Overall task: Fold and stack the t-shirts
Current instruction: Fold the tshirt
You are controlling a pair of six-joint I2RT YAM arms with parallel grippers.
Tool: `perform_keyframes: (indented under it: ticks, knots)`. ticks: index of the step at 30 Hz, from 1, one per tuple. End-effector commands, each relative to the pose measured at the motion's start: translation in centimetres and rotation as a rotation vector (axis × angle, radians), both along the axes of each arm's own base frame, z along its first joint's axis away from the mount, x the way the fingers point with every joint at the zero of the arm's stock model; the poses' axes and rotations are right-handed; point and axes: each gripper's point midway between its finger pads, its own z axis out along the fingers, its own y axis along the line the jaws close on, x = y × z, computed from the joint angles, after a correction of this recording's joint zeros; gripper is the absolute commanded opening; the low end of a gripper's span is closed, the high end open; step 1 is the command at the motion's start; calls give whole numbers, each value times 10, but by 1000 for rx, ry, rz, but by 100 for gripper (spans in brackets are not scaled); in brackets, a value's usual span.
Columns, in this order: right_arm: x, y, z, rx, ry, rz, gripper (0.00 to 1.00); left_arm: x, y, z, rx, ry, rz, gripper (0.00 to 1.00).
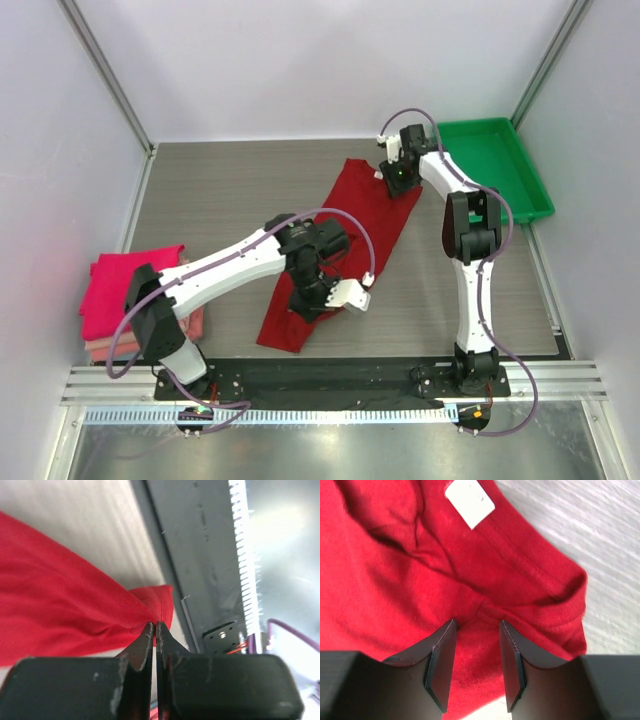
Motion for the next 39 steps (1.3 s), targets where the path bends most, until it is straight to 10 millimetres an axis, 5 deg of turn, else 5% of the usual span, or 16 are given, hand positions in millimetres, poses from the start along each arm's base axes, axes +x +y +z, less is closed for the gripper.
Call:
perform_keyframes:
  ticks: [1, 5, 14, 15, 16, 23, 25, 29, 30, 32, 34, 35, 36, 37, 38, 39]
  knots:
    - [18, 10, 4, -32, -46, 33, 45, -52, 26, 12, 173, 236, -13, 0]
    - [33, 19, -25, -70, -42, 60, 45, -60, 3, 1, 160, 282, -42, 0]
    - [99, 60, -16, -39, -235, 102, 46, -42, -40, -30, 147, 301, -37, 4]
    - [109, 63, -2, -30, -283, 99, 46, -41, -47, -33, 139, 313, -32, 5]
    - [111, 67, -13, -28, -280, 105, 47, -37, -58, -29, 113, 310, -32, 8]
    - [146, 87, 11, 55, -472, 161, 52, -14, -134, -33, -36, 340, 4, 24]
    - [158, 95, 36, 110, -551, 153, 53, -8, -158, -21, -91, 357, 38, 29]
    - [172, 65, 134, 144, -707, -21, 59, 33, -177, 27, -205, 210, 171, 31]
    - [166, 45, 192, 173, -771, -84, 59, 49, -176, 39, -235, 169, 250, 31]
    - [152, 28, 242, 301, -788, -201, 60, 84, -153, 69, -301, 49, 465, 32]
    - [122, 4, 291, 395, -789, -262, 59, 106, -124, 67, -269, -17, 667, 32]
    - [110, 2, 298, 477, -753, -309, 60, 132, -103, 89, -326, -116, 786, 32]
    - [94, 6, 267, 508, -647, -303, 60, 142, -87, 95, -338, -133, 857, 30]
    - [67, 3, 306, 556, -675, -303, 60, 148, -70, 101, -356, -108, 1005, 30]
    - [50, 8, 268, 579, -559, -329, 59, 180, -37, 102, -352, -159, 1191, 39]
    - [31, 16, 266, 621, -510, -312, 59, 185, -20, 89, -321, -120, 1298, 45]
